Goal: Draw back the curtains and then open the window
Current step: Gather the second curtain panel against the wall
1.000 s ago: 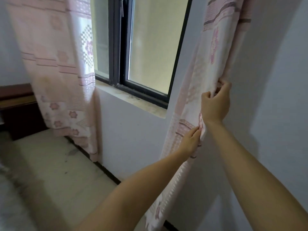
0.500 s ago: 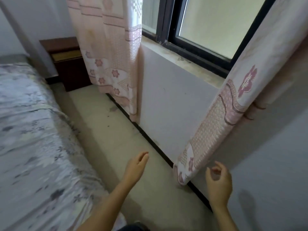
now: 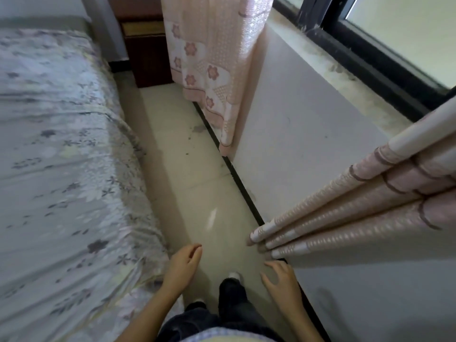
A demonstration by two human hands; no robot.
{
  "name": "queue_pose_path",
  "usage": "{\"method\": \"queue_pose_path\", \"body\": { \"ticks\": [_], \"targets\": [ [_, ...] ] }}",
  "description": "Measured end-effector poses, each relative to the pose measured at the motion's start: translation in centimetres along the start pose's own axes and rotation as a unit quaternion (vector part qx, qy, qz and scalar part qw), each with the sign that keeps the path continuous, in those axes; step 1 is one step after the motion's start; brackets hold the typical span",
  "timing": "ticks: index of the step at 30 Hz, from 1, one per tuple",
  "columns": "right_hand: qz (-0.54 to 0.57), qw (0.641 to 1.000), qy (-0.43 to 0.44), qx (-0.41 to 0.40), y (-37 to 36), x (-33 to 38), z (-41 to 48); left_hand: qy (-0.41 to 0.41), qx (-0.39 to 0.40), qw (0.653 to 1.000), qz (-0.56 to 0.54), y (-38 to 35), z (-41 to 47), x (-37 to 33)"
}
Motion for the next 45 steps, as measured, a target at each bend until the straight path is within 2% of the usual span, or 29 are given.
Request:
{"method": "queue_pose_path", "body": {
  "ticks": [3, 7, 9, 11, 14, 18, 24, 30, 32, 35, 38, 42, 45],
  "targets": [
    [0.001, 0.998, 0.054, 0.035, 1.0, 1.1, 4.4, 0.013, -0.018, 1.000, 0.002, -1.3, 1.6, -2.8],
    [0.037, 0.996, 0.070, 0.038, 3.4, 3.3, 10.3, -0.029, -0.021, 0.999, 0.027, -1.8, 3.3, -8.5],
    [0.035, 0.996, 0.070, 0.050, 3.1, 4.1, 12.5, -0.029, -0.037, 0.998, 0.040, -1.0, 4.1, -8.9],
    [0.022, 0.992, 0.096, 0.079, 1.7, 5.0, 13.9, 0.025, -0.087, 0.996, -0.003, 0.7, 4.6, -6.8],
    [0.011, 0.983, 0.114, 0.145, -0.7, 6.2, 16.2, 0.134, -0.158, 0.975, -0.086, 3.0, 5.1, -2.7],
    [0.014, 0.979, 0.130, 0.154, -2.3, 8.7, 21.3, 0.216, -0.212, 0.939, -0.164, 5.6, 7.4, 0.5],
    [0.016, 0.988, 0.111, 0.107, -3.8, 13.7, 31.5, 0.133, -0.192, 0.963, -0.135, 12.3, 20.8, -1.4],
    [0.040, 0.995, 0.089, 0.035, -4.6, 21.1, 40.4, 0.070, -0.228, 0.964, -0.115, 23.3, 32.6, -3.9],
    [0.046, 0.997, 0.056, 0.019, -5.1, 22.2, 42.7, 0.064, -0.188, 0.976, -0.093, 23.9, 36.6, -4.1],
    [0.042, 0.998, 0.036, 0.014, -4.5, 21.5, 42.5, 0.056, -0.131, 0.987, -0.081, 21.4, 37.0, -4.8],
    [0.061, 0.997, -0.003, -0.040, -2.9, 22.1, 45.2, 0.048, -0.093, 0.992, -0.067, 21.6, 40.0, -5.4],
    [0.072, 0.989, 0.032, -0.126, 1.4, 26.5, 50.4, 0.004, -0.095, 0.992, -0.088, 25.1, 45.7, -10.1],
    [0.100, 0.971, 0.093, -0.195, 5.6, 30.8, 53.7, -0.058, -0.120, 0.987, -0.085, 28.8, 49.8, -15.6]
  ]
}}
Point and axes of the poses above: each hand's wrist, its own z-axis towards the middle knuckle, its own y-axis out of the back of the hand, x = y × z, the point moved 9 cm from there along z, towards the middle knuckle, and after that the axes turned 11 degrees about z, right-handed, at the moved point
